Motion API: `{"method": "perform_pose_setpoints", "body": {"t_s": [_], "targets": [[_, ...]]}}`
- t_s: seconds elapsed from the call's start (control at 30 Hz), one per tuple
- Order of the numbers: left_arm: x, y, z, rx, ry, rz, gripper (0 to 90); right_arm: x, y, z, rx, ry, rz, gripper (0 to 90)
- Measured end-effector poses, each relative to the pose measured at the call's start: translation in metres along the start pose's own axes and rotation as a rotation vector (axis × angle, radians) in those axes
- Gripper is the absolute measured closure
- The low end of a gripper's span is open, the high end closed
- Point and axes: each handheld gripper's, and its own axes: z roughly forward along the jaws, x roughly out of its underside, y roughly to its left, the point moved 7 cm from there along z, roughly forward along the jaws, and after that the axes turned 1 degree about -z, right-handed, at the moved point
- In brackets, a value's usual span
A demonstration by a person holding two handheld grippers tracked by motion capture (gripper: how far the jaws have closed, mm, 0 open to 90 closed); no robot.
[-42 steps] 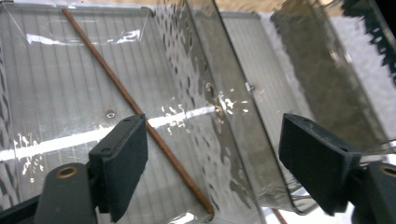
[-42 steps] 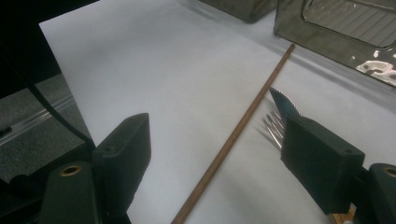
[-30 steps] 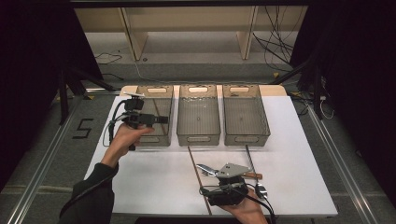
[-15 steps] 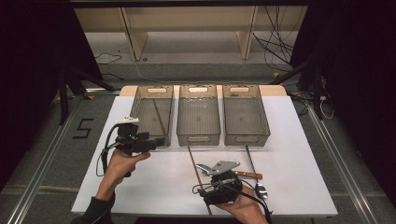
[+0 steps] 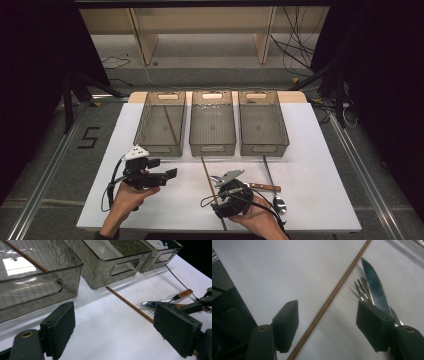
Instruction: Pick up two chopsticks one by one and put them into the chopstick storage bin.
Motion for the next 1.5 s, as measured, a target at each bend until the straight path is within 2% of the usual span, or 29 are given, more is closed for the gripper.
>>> {"method": "perform_pose_setpoints", "body": {"t_s": [0.1,0.13,0.23,0.57,0.7,1.0,1.03,1.13,1.23,1.37,1.5], "targets": [[0.004,-0.003,0.001,-0.005,-0.01,-0.001,17.4,0.0,0.001,0.003,-0.007,0.02,-0.018,38.6],[0.007,-0.003,0.001,-0.01,-0.016,0.006,17.4,0.001,0.002,0.005,-0.015,0.042,-0.025,40.5],[0.017,-0.004,0.001,-0.008,-0.022,0.01,17.3,0.002,0.003,0.009,-0.019,0.069,-0.023,43.3],[0.029,-0.003,-0.001,-0.013,-0.052,-0.002,17.3,0.001,0.004,0.019,-0.011,0.14,-0.061,52.5],[0.033,-0.005,0.0,-0.014,-0.046,0.004,17.3,0.0,0.006,0.023,-0.004,0.179,-0.086,56.7],[0.04,-0.004,-0.003,-0.007,-0.044,-0.013,17.3,-0.002,0.007,0.023,-0.016,0.213,-0.127,63.9],[0.04,-0.004,-0.003,-0.005,-0.043,-0.014,17.3,-0.003,0.006,0.024,-0.019,0.22,-0.154,66.3],[0.041,-0.004,-0.001,-0.003,-0.04,-0.015,17.3,-0.005,0.006,0.024,-0.015,0.237,-0.168,68.1],[0.041,-0.004,0.0,-0.001,-0.039,-0.017,17.3,-0.008,0.005,0.023,-0.017,0.237,-0.177,72.6],[0.042,-0.004,0.0,0.001,-0.033,-0.015,17.3,-0.008,0.005,0.023,-0.02,0.253,-0.189,72.7],[0.042,-0.004,0.0,0.003,-0.034,-0.015,17.3,-0.009,0.005,0.023,-0.011,0.264,-0.174,72.1]]}}
